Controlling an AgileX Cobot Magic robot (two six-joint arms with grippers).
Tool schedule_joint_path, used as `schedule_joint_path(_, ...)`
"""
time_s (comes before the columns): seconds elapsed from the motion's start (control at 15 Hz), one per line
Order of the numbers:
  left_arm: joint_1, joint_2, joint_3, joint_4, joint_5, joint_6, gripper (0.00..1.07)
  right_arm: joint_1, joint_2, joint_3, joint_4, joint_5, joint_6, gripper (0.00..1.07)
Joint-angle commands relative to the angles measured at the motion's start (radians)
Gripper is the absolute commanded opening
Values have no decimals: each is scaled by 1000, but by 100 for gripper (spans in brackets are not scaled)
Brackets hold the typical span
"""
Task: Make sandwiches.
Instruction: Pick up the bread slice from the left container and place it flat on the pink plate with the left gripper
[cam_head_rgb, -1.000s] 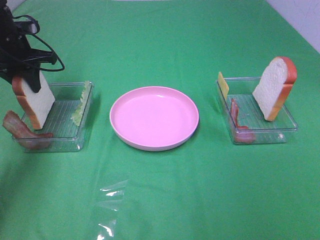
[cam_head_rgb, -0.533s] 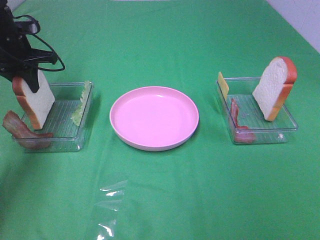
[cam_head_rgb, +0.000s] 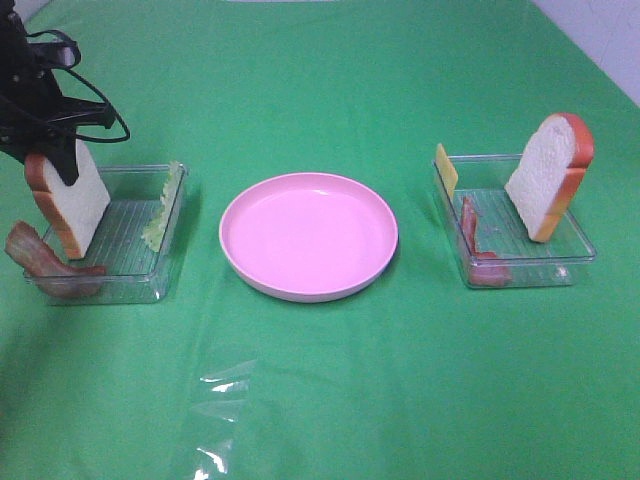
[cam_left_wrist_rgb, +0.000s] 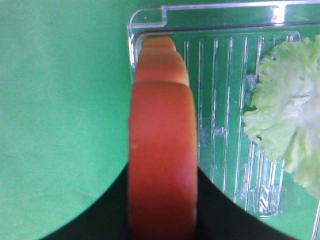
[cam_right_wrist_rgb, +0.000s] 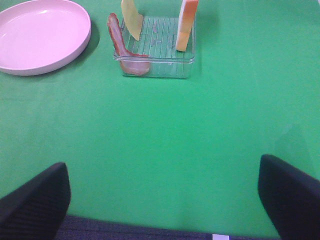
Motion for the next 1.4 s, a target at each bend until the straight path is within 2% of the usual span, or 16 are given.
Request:
schedule_joint_path(0.07,-5,-7,-36,-6,104,-5,0,-1,-29,3,1,-11,6,98)
schedule_joint_path(0.4,-5,-80,-67,-86,104,-28,0,-1,-29,3,1,-11,6,98)
schedule_joint_path(1.0,-5,-183,-67,-105,104,-27,0,-1,-29,3,1,-11,6,98)
schedule_joint_path(1.2,-5,-206,-67,-146,104,-27,0,-1,-29,3,1,-11,6,98)
schedule_joint_path(1.4,-5,-233,-67,-234,104,-27,0,-1,-29,3,1,-11,6,98)
